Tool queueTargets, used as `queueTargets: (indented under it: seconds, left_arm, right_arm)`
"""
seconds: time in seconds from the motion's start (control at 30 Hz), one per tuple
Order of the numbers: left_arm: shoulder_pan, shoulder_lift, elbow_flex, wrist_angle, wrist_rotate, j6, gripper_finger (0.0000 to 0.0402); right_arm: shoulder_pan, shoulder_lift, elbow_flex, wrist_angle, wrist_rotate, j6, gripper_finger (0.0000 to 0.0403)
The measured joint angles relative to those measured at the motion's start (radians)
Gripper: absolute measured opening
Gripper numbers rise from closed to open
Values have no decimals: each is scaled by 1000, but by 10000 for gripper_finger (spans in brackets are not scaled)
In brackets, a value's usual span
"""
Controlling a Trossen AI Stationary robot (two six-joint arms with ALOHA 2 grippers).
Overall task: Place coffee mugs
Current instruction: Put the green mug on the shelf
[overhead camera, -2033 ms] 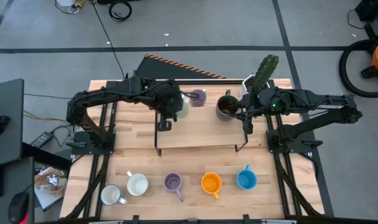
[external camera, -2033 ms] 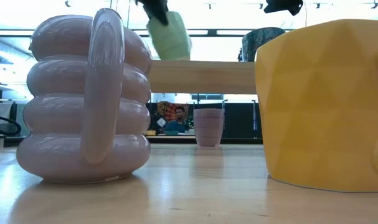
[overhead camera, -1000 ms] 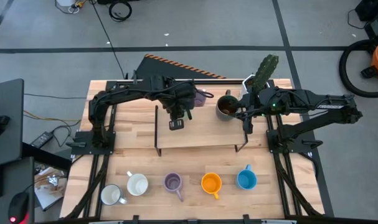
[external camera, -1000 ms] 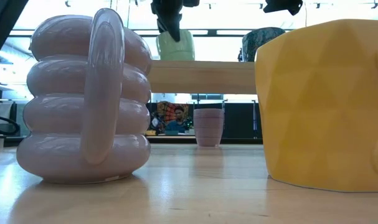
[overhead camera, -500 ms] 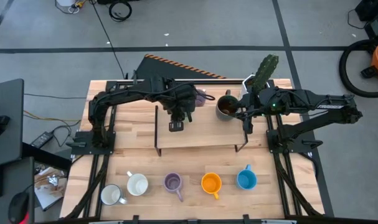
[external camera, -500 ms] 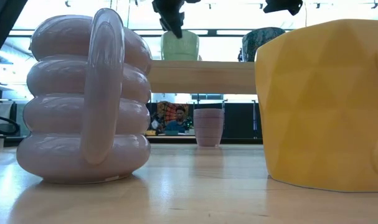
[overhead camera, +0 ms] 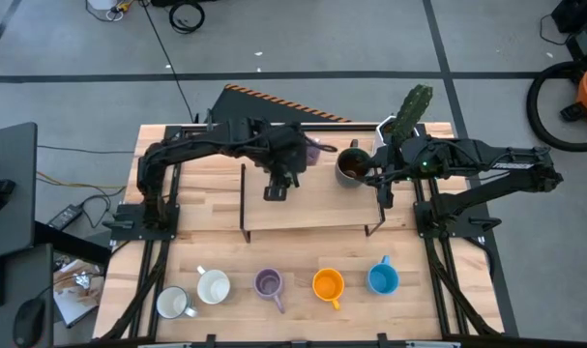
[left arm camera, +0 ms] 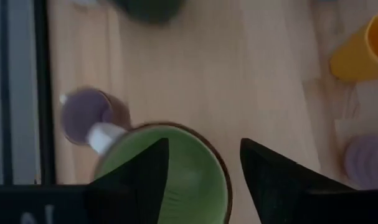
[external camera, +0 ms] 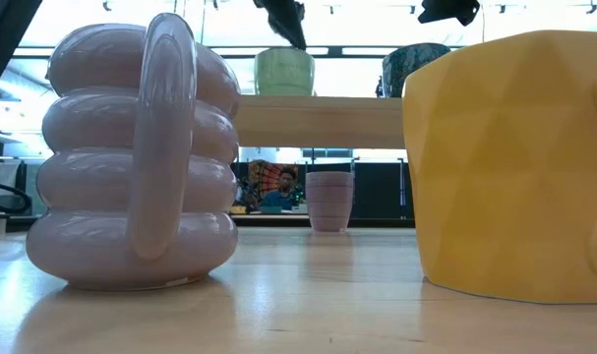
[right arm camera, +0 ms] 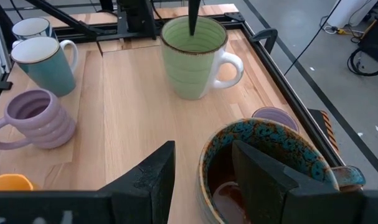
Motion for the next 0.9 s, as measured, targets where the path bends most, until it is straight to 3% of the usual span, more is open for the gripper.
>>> queueTargets:
  seconds: [0.2,0.4,0.6,0.9]
  left_arm:
    - [-1,-10,115,1,1,20,198]
    - [2,-56,81,15,-22,20,184]
    - [5,-166,-175,176,-43,41,170]
    - [33,-443,-568,504,-41,44,165]
  right_arm:
    - [0,0,0,0,-4,0,165]
    - [0,0,0,-10,-6,4,165]
    - [1,0,0,-24,-8,7,165]
    - [1,-7,24,-23,5,21,165]
